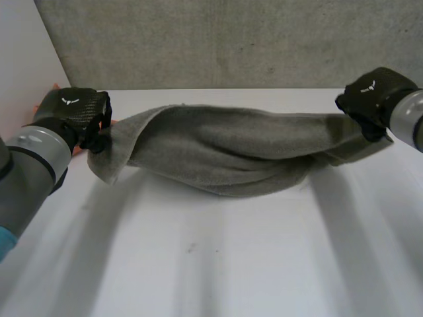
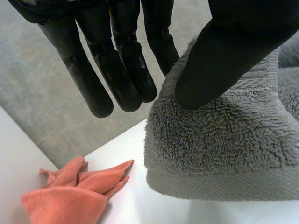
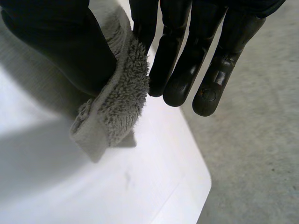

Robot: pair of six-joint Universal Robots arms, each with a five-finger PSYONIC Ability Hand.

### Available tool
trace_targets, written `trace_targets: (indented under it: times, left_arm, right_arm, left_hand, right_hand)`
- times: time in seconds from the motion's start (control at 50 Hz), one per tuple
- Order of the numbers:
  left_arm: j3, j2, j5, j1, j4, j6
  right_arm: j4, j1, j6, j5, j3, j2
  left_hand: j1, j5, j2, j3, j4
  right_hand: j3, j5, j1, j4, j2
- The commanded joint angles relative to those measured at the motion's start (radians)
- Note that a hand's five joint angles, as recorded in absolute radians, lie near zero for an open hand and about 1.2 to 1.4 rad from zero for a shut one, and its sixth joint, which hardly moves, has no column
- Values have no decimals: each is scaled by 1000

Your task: Fold the laundry.

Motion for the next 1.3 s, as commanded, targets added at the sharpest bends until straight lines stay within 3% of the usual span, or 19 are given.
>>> trace_targets:
  times: [0.02,0.16,0.24,0.32,0.4,0.42,0.5,0.56,0.74,0.88,0.98,1.08,1.1,1.3]
  left_arm:
    - [12,-36,50,36,-65,164]
    - [93,-228,48,44,-42,217]
    - [208,-352,46,59,34,222]
    - [345,-426,43,58,212,228]
    - [426,-432,48,49,485,219]
    - [433,-428,54,39,614,217]
    - [433,-385,88,27,889,201]
    - [430,-349,94,29,964,132]
    - [325,-309,122,113,877,-11]
    - [123,-331,210,127,785,-5]
    - [6,-395,223,122,700,9]
    - [-63,-440,235,113,637,90]
    - [-80,-455,234,116,616,148]
    - [-140,-463,232,167,461,394]
  right_arm:
    - [194,-16,-121,-2,11,-3]
    - [108,-8,-104,5,-21,137]
    - [-43,-7,-51,28,-116,247]
    - [-230,-5,18,100,-297,330]
    - [-457,4,72,146,-463,364]
    - [-511,5,83,147,-485,364]
    - [-784,10,141,147,-522,347]
    - [-959,10,172,151,-508,315]
    - [-999,10,218,119,-298,244]
    - [-976,-2,269,-63,-7,203]
    - [-872,-1,258,-168,168,212]
    - [-776,-4,186,-199,274,272]
    - [-766,-4,172,-199,282,273]
    - [-568,-21,75,-176,345,220]
  left_hand:
    - [257,247,201,208,200]
    - [257,247,201,208,200]
    - [257,247,201,208,200]
    - [257,247,201,208,200]
    - [257,247,201,208,200]
    - [257,247,201,208,200]
    - [257,247,201,208,200]
    - [257,247,201,208,200]
    - [257,247,201,208,200]
    - [257,247,201,208,200]
    - [257,247,201,208,200]
    - [257,247,201,208,200]
    - [257,247,201,208,200]
    - [229,218,172,179,171]
  right_hand:
    - [216,229,406,209,222]
    - [216,229,406,209,222]
    - [216,229,406,209,222]
    - [216,229,406,209,222]
    - [216,229,406,209,222]
    - [216,229,406,209,222]
    - [216,229,406,209,222]
    - [216,229,406,209,222]
    - [216,229,406,209,222]
    - [216,229,406,209,222]
    - [216,229,406,209,222]
    - [216,229,406,209,222]
    - [216,229,406,209,222]
    - [216,229,406,209,222]
